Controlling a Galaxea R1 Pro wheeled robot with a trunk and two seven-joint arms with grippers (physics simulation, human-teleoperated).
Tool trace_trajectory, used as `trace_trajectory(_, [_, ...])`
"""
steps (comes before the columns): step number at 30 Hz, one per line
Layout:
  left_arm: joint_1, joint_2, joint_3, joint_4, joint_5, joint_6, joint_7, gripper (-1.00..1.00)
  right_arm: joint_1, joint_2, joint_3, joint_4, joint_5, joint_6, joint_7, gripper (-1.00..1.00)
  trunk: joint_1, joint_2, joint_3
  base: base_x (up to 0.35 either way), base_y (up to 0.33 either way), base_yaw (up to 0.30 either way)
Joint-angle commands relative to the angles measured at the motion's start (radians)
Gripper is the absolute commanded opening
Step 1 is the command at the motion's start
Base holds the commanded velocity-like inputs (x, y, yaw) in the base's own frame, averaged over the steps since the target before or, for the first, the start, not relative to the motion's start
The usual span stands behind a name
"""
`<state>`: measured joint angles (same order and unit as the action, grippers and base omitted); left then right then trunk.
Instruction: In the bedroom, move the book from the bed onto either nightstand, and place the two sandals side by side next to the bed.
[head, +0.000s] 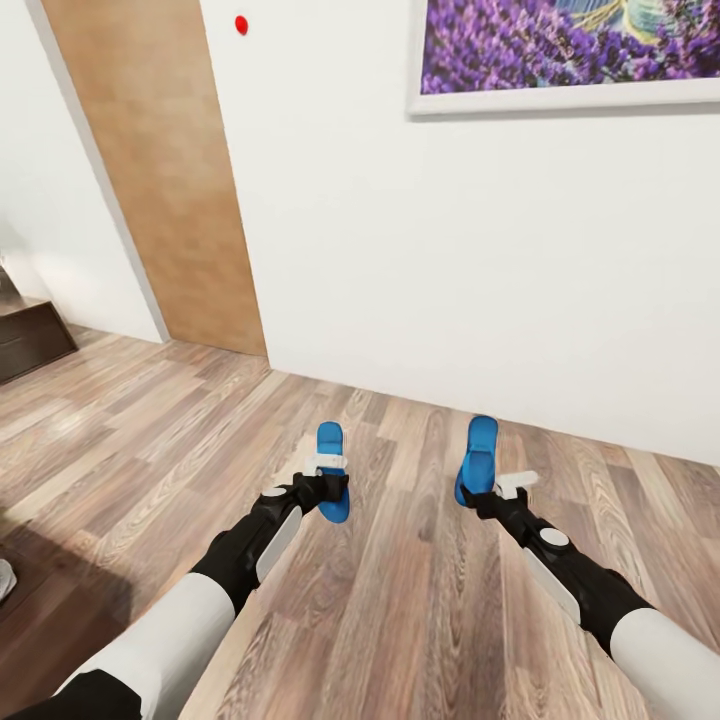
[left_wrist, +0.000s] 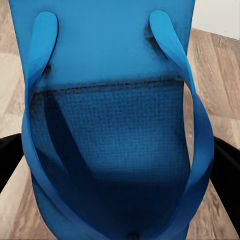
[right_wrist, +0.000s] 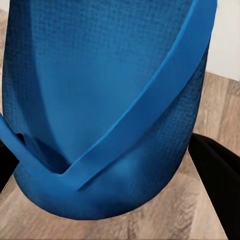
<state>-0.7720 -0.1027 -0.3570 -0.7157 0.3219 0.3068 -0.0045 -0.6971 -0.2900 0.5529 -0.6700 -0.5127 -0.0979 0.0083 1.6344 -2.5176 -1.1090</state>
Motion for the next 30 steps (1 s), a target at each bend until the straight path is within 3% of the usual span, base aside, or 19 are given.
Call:
trace_trajectory(1, [-0.001,0.000,0.000,-0.001,0.005,0.005,-0.001,-1.00,-0.001,-0.001,0.005,0.000,-0.010,-0.006,0.001,-1.00,0.000,0.000,-0.001,0.309,-0.101,0.273])
trace_trajectory(11, [-0.001,0.001,0.000,-0.001,0.005,0.004,-0.001,-1.00,-0.001,-0.001,0.005,0.001,-0.010,-0.006,0.001,-1.00,0.000,0.000,-0.001,0.324,-0.037,0.273])
trace_trajectory(30, [-0.001,0.001,0.000,-0.001,0.005,0.004,0.000,-1.00,-0.001,-0.001,0.005,0.001,-0.010,-0.006,0.001,-1.00,0.000,0.000,-0.001,0.308,-0.130,0.273])
